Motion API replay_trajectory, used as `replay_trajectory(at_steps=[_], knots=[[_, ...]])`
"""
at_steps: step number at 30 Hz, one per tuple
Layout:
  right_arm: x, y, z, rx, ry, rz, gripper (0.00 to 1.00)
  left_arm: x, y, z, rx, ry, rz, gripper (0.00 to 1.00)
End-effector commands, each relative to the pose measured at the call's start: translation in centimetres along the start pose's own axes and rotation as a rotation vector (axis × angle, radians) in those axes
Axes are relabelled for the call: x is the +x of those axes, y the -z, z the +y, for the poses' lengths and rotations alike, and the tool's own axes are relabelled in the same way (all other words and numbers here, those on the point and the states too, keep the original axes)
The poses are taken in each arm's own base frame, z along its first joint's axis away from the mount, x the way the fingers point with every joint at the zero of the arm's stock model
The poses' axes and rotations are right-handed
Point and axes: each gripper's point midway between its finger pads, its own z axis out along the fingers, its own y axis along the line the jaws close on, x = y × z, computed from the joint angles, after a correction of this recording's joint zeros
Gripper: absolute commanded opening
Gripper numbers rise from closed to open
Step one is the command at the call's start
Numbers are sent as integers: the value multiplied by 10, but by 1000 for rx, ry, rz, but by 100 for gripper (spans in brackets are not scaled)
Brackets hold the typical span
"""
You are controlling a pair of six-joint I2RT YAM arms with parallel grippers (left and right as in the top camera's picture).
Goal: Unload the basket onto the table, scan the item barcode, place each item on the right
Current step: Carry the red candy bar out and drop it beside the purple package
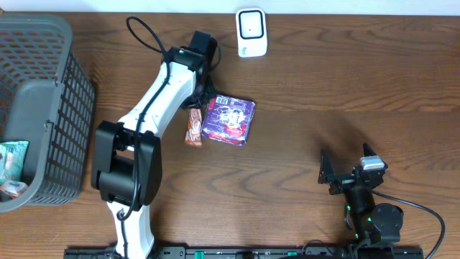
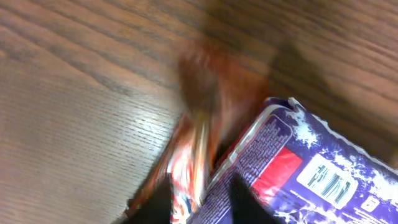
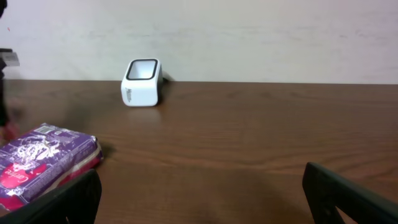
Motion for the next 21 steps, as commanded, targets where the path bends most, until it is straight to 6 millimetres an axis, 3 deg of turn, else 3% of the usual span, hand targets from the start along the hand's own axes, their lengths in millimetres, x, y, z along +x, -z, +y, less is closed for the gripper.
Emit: replay_trajectory(at_steps=[1,2,3,6,8,10,13,15,17,21], knots=[[1,0,0,2,-10,3,99,-10,28,-3,45,-71,-36,71],[1,0,0,2,-10,3,99,-17,43,-3,58,-109,-66,91],[1,0,0,2,-10,3,99,-24,57,-2,67,-135,-97,98],[1,0,0,2,-10,3,99,-55,121,11,70,-162,-261,98],[1,0,0,2,-10,3,99,-83,183,37,51,-106,-441,98],[1,0,0,2,-10,3,99,-100,226,69,8,-26,-577,98],[1,0,0,2,-10,3,99,-114,283,146,-123,152,-756,98],[1,0,0,2,-10,3,99,-113,301,196,-212,257,-797,98],[1,0,0,2,-10,3,99,-109,307,243,-290,353,-792,98],[1,0,0,2,-10,3,99,-82,287,329,-399,588,-676,98]])
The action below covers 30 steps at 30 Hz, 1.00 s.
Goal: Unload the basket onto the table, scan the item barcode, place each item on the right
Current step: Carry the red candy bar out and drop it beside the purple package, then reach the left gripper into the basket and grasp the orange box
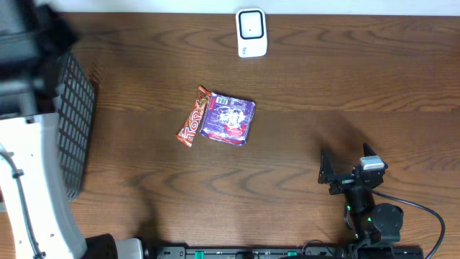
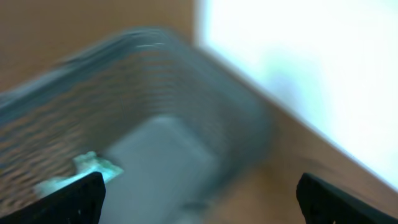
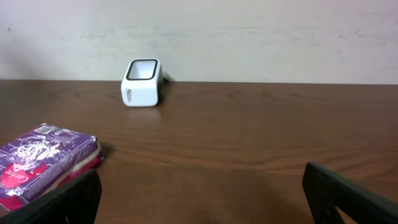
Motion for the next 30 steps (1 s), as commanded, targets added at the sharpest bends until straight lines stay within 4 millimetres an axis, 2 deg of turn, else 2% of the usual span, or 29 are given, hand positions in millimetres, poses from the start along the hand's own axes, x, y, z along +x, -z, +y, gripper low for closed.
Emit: replay_trajectory(at_steps=[1,5,7,10,15,18,26,30], knots=[[1,0,0,2,-10,3,99,25,-46,67,-238,111,119,98],[1,0,0,2,-10,3,99,68,-64,133,-427,264,255,98],[1,0,0,2,-10,3,99,87,-71,154,-486,286,303,98],[1,0,0,2,-10,3,99,114,-78,175,-559,341,364,98],[1,0,0,2,-10,3,99,159,-92,196,-625,349,460,98],[1,0,0,2,-10,3,99,165,-97,200,-632,360,457,98],[1,0,0,2,-10,3,99,157,-107,198,-612,375,413,98],[1,0,0,2,-10,3,99,161,-116,198,-618,370,428,98]])
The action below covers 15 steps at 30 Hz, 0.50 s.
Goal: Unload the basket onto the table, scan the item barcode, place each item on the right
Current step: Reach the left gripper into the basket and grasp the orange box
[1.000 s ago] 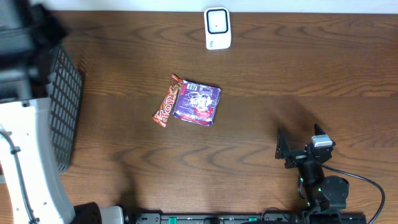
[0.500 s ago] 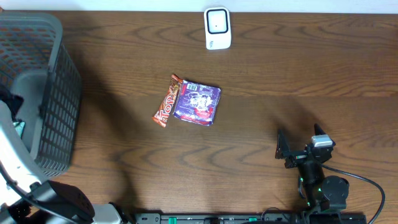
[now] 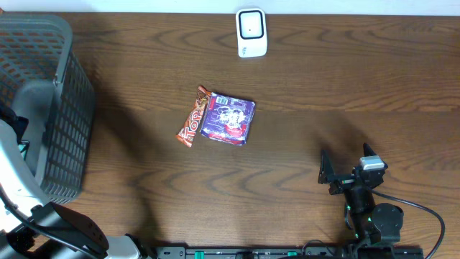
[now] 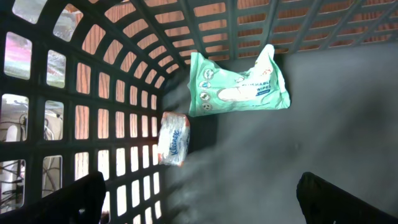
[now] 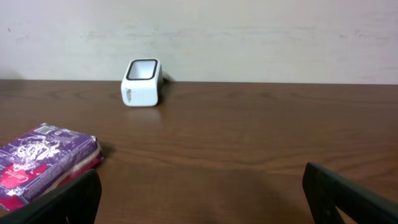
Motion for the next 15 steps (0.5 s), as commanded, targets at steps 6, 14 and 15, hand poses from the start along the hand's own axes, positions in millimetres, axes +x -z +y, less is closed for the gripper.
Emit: replay_trajectory(at_steps=[6,14,15], knots=[[1,0,0,2,-10,3,99,8,-36,-13,-48,-106,50,98],[1,0,0,2,-10,3,99,19,-78,-4,-128,-131,144,98],[1,0,0,2,-10,3,99,21,-82,-1,-138,-131,158,98]])
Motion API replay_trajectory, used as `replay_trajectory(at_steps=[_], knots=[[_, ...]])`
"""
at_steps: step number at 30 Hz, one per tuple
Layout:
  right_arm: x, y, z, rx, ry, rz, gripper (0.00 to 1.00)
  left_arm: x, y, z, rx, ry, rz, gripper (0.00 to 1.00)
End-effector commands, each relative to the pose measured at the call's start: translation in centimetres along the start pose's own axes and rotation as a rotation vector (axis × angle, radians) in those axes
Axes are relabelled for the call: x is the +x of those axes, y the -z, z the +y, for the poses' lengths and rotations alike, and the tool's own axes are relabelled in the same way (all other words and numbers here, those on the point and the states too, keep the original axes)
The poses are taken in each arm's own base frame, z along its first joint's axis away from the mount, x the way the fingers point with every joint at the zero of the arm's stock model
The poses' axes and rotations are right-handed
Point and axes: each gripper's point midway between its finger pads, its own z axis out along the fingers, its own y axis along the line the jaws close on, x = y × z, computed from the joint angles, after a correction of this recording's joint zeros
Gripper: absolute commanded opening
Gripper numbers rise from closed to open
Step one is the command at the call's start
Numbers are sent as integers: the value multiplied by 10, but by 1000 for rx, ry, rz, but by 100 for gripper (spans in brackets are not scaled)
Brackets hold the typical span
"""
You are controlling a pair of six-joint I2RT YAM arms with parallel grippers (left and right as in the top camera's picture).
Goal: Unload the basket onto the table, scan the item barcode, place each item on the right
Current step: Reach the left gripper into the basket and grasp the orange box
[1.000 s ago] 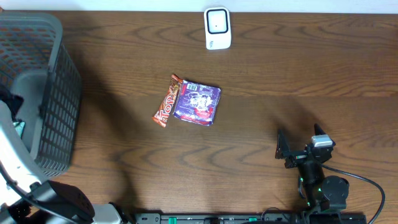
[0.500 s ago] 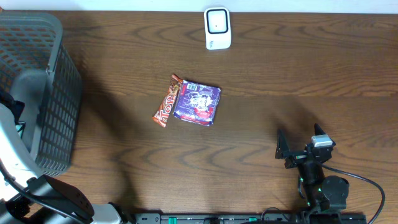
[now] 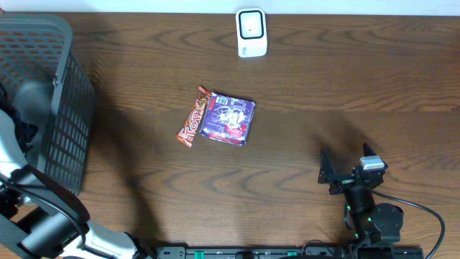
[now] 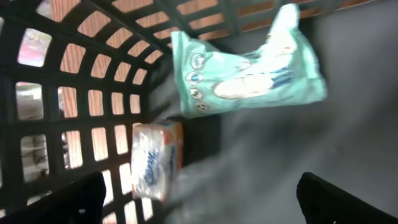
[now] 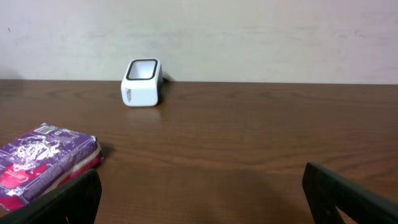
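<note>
My left gripper (image 4: 199,202) hangs open inside the grey mesh basket (image 3: 68,108) at the far left, nothing between its fingers. Below it lie a green wipes pack (image 4: 249,62) and a small tissue pack (image 4: 155,163) against the basket wall (image 4: 74,93). The white scanner (image 3: 251,32) stands at the table's far edge. A purple packet (image 3: 228,119) and an orange-brown bar (image 3: 192,126) lie side by side mid-table. My right gripper (image 5: 199,199) rests open near the front right, facing the scanner (image 5: 142,83).
The basket takes up the left end of the table, its tall mesh walls around my left gripper. The purple packet (image 5: 43,158) shows at the left of the right wrist view. A pale wall runs behind the scanner.
The left gripper has come closer to the basket floor: the wipes pack and the tissue pack look larger and blurred. The right arm and the items on the table have not moved.
My left gripper was down at the bar and the purple packet mid-table. Then it was away at the basket, with both items left lying on the table. After that it looked down into the basket at the wipes and tissues, and now hangs lower inside.
</note>
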Motion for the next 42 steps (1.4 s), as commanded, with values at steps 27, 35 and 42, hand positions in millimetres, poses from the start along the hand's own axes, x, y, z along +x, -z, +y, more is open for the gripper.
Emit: replay_trajectory(at_steps=[27,35,42], knots=[[1,0,0,2,-10,3,99,20,-36,1,68,6,225,7],[1,0,0,2,-10,3,99,-19,110,-60,793,126,90,7],[1,0,0,2,-10,3,99,-10,266,-79,1365,87,68,7]])
